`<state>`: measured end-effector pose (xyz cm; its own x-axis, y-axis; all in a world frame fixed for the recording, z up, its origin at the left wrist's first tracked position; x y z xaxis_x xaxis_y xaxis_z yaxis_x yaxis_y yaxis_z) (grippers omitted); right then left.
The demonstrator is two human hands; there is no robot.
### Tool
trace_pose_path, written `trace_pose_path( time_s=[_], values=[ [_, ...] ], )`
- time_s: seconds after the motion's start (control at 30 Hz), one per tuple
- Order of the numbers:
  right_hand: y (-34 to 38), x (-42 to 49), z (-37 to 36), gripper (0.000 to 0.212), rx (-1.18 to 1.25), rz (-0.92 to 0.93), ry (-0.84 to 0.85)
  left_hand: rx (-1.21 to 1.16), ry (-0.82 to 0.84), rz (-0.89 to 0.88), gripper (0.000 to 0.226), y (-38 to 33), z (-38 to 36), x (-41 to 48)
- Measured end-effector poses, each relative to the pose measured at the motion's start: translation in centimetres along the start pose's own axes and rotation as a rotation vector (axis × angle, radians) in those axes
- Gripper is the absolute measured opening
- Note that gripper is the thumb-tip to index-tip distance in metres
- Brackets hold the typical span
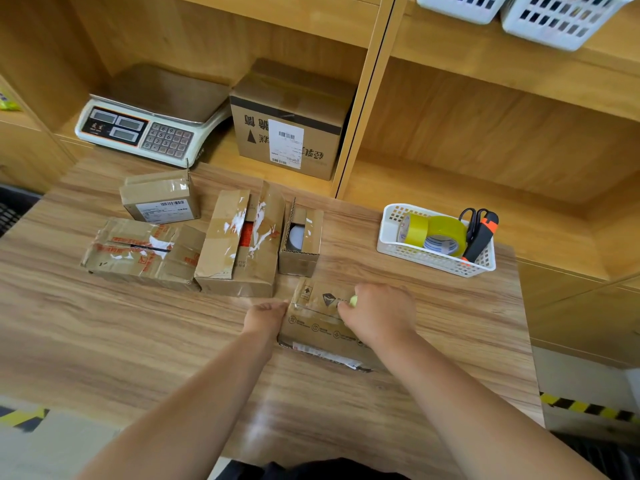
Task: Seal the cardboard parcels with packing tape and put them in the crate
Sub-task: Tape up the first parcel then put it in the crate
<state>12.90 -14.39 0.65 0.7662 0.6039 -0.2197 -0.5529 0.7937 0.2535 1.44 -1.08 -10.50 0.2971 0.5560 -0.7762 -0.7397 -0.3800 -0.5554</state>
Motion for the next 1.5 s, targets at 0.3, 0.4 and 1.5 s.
trace_pose_path(
  time_s=[0.3,0.4,1.5],
  values=[
    [-0.3,-0.1,-0.3,0.028,0.008,0.015,-0.014,-0.107,-0.17,-0.22,0.023,1.7,1.2,-2.1],
    [-0.4,-0.1,-0.4,0.028,0.012,0.017,-0.017,-0.154,-0.039,-0.34,0.028,0.5,0.1,-4.1],
    [-4.8,-1.4,0.2,0.051,0.609,-0.07,0.114,1.248,-0.079,-1.033,0.067,-5.7,-4.4,-1.0]
  ],
)
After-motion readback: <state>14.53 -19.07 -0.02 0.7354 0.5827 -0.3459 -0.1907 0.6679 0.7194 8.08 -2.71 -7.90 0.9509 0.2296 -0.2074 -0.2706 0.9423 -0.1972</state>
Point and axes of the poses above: each hand's wrist, its own x-axis towards the middle knuckle, its own z-axis out of the back of the hand, y = z × x, the point moved 4 cm from there along x, towards the middle knuckle, and after that the axes turned 15 degrees about x, right-handed, at the moved point
